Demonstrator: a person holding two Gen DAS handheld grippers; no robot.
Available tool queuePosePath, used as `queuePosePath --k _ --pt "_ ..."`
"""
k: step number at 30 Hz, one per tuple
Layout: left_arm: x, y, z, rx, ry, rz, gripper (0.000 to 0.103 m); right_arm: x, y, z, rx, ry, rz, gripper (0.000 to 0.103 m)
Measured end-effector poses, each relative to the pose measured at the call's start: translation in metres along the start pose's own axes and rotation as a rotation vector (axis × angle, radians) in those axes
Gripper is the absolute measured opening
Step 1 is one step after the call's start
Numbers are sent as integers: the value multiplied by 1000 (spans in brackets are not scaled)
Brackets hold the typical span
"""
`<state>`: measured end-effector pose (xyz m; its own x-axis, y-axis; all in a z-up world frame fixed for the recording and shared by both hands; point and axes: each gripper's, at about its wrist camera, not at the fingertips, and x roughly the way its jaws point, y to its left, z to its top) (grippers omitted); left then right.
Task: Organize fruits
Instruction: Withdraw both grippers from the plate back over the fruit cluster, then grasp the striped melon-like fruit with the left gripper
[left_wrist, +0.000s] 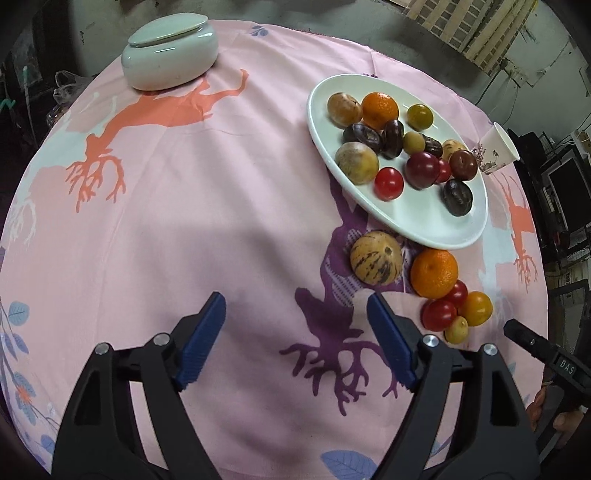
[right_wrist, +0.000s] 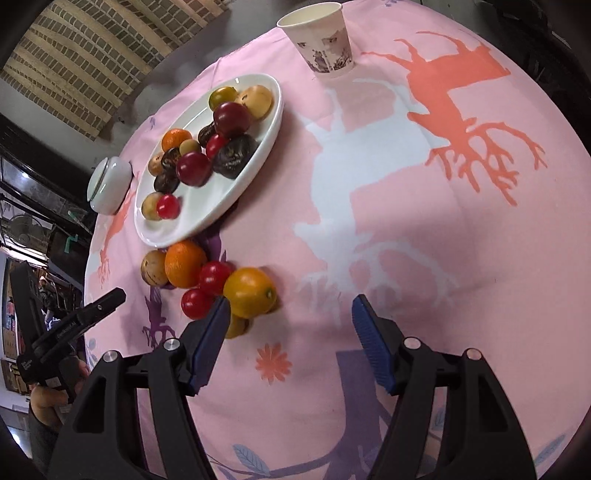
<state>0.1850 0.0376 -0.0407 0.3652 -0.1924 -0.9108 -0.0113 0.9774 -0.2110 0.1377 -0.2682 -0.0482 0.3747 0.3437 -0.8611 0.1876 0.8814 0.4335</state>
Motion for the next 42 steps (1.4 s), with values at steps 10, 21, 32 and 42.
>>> queuePosePath --k 10,21,32,42 --pt "-17 -19 -32 70 15 5 88 2 28 -35 -39 79 54 74" --pt "3 -29 -34 111 49 21 88 14 34 -50 -91 100 12 76" --pt "36 -52 -2 158 30 35 88 19 38 -46 -130 95 60 76" --pt "60 -66 15 227 16 24 52 24 30 -39 -107 101 71 76"
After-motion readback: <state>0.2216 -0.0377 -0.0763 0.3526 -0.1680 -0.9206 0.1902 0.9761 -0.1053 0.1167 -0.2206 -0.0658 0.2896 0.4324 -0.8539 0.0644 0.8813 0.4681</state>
